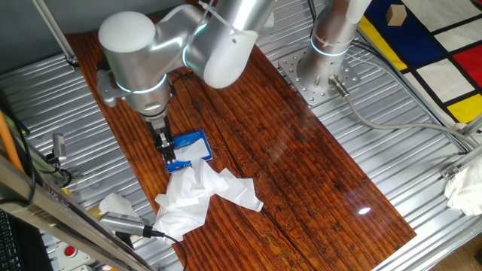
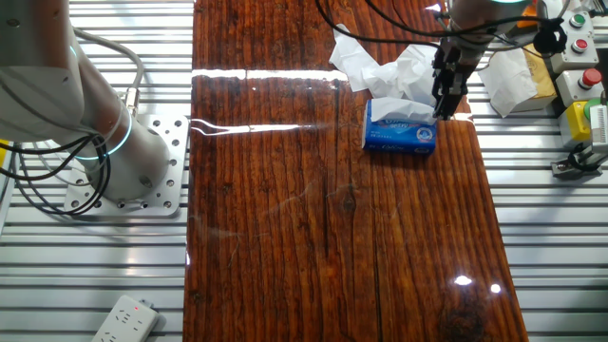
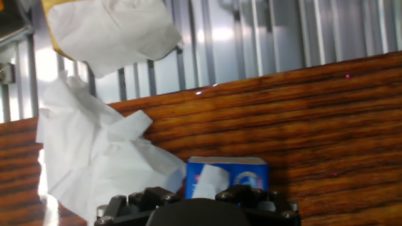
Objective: Pull out a napkin
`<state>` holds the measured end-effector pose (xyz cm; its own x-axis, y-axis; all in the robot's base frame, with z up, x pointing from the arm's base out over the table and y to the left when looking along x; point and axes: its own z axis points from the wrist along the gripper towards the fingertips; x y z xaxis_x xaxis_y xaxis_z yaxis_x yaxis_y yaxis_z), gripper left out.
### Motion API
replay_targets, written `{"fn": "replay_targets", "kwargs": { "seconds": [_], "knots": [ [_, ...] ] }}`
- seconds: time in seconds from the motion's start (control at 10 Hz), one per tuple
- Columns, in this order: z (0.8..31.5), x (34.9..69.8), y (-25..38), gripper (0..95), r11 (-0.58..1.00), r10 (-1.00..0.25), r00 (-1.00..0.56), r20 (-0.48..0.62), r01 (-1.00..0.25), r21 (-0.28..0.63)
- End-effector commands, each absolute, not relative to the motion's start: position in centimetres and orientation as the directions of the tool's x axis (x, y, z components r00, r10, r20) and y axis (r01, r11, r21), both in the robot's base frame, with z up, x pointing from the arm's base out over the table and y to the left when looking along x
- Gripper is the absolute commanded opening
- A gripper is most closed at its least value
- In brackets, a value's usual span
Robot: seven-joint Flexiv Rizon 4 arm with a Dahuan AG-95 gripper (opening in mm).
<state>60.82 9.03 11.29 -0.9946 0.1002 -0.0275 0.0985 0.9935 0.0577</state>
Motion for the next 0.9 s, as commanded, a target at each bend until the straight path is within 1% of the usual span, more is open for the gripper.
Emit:
{"fn": "replay_targets", "kwargs": {
  "seconds": [0.1, 0.2, 0.8, 0.9],
  "knots": [
    [11.21, 60.73, 8.88, 76.0, 0.99, 0.137, -0.989, -0.049, 0.135, 0.04],
    [11.27, 60.7, 8.86, 57.0, 0.99, 0.144, -0.988, -0.05, 0.143, 0.018],
    [11.17, 60.23, 8.36, 57.0, 0.986, 0.168, -0.984, -0.054, 0.169, -0.002],
    [11.17, 60.19, 8.31, 38.0, 0.985, 0.169, -0.984, -0.054, 0.17, -0.004]
  ]
}}
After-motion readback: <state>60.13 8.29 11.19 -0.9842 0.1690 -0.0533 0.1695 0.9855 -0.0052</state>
